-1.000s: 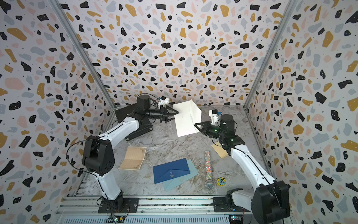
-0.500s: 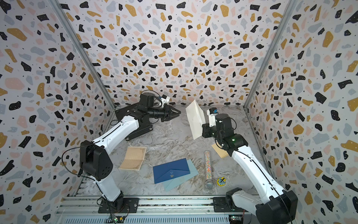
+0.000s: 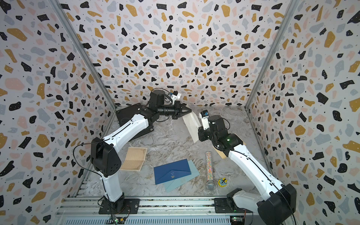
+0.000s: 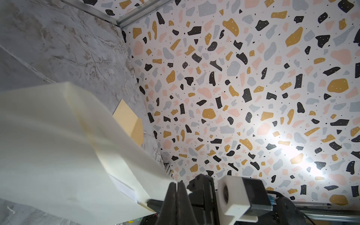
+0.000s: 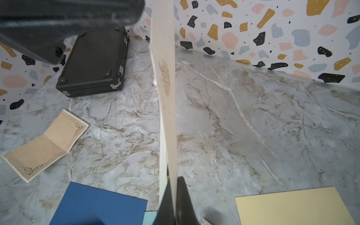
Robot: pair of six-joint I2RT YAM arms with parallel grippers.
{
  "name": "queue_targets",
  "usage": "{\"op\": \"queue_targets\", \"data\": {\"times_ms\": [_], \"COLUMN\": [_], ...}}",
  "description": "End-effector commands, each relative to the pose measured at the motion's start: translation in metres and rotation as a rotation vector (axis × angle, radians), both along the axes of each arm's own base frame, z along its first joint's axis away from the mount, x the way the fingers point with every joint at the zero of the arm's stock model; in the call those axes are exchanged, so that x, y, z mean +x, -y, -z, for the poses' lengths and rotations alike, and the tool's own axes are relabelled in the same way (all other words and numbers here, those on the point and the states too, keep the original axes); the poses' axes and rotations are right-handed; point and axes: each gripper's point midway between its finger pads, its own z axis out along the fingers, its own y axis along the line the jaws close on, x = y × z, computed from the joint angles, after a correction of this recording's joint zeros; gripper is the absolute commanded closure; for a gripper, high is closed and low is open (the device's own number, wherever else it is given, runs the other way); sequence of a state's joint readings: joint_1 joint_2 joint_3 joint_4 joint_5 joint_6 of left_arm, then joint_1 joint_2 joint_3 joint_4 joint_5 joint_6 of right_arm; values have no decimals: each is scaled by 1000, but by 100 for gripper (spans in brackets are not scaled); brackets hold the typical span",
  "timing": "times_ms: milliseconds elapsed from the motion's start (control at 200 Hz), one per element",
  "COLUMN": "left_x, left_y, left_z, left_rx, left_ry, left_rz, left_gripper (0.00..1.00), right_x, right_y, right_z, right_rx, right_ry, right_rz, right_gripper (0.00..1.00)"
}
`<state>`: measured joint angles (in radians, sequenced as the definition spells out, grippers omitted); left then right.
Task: Take the letter paper out of the envelope
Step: Take out the letter paper from the envelope.
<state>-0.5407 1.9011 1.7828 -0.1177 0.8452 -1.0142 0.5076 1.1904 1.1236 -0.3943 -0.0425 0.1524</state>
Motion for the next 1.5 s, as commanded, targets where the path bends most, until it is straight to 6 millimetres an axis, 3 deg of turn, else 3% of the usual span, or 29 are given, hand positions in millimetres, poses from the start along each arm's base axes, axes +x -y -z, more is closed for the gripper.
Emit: {"op": "queue_targets", "data": {"times_ms": [0,435,621,1427,1497], "left_x": [1,6,7,9,8], "left_y": [1,-1,-5,-21,-22], "left_z": [-14,6,27,56,57], "left_rx": [-27,55,135,332,342], "left_ry": [71,92,97,86,80], "left_rz": [0,-9,-12,-29,-29], "left_gripper": [100,100,100,100,97], "right_x": [-2,-7,-10,-16,-17], "right_y": [-8,-20,-24,-28,-29], "right_z": [-24,-24,-31,-31,-31], "right_rx": [38,49,63,5,-16], "right_ry": [32,-1,2,24,31], "right_rz": [-25,-56,-61,-73,-78], "right_gripper": [100,100,100,100,100]}}
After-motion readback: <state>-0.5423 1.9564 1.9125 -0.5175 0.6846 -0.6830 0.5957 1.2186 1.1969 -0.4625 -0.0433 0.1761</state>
